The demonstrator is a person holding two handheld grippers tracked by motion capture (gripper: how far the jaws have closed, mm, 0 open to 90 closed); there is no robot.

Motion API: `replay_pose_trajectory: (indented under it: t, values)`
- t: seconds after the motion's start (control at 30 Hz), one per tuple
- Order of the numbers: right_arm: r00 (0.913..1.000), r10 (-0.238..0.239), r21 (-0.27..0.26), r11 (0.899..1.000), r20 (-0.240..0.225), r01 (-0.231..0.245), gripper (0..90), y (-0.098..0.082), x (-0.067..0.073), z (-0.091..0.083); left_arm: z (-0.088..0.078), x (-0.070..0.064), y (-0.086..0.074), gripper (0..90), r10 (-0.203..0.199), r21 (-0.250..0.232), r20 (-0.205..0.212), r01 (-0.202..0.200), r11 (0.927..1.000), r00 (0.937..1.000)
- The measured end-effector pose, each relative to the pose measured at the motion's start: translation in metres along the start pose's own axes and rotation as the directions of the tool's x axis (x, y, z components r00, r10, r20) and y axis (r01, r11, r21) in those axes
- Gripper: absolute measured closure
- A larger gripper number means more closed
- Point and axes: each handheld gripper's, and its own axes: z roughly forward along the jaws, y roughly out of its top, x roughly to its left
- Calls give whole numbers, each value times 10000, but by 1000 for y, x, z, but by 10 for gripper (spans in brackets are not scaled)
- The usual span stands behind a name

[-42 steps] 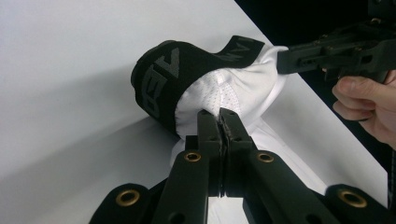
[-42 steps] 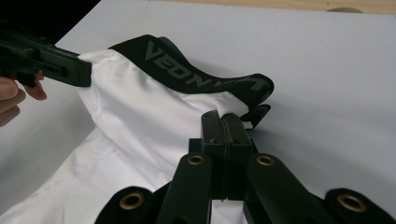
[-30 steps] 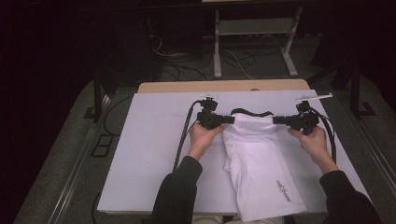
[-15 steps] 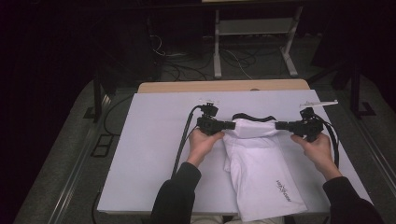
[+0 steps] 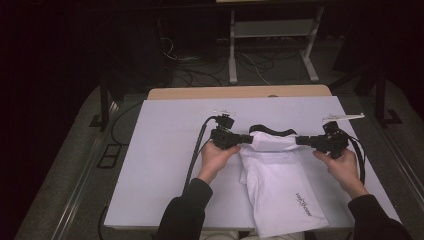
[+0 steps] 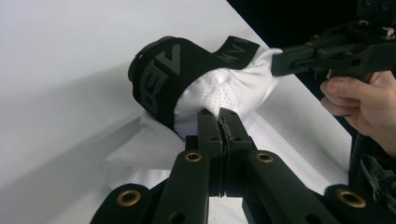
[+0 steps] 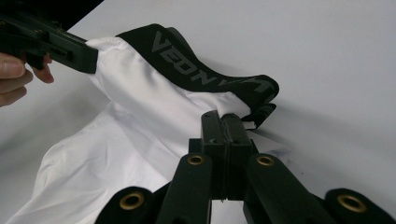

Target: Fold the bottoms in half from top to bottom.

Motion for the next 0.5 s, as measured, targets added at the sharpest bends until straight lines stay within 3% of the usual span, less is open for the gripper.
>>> replay_pose_trajectory:
  t: [0.5]
  values:
    - [9998,0,31,10000,-183,1,890,-14,8,-12,-7,-18,-5,879,459,370,287,-469,9982,9985]
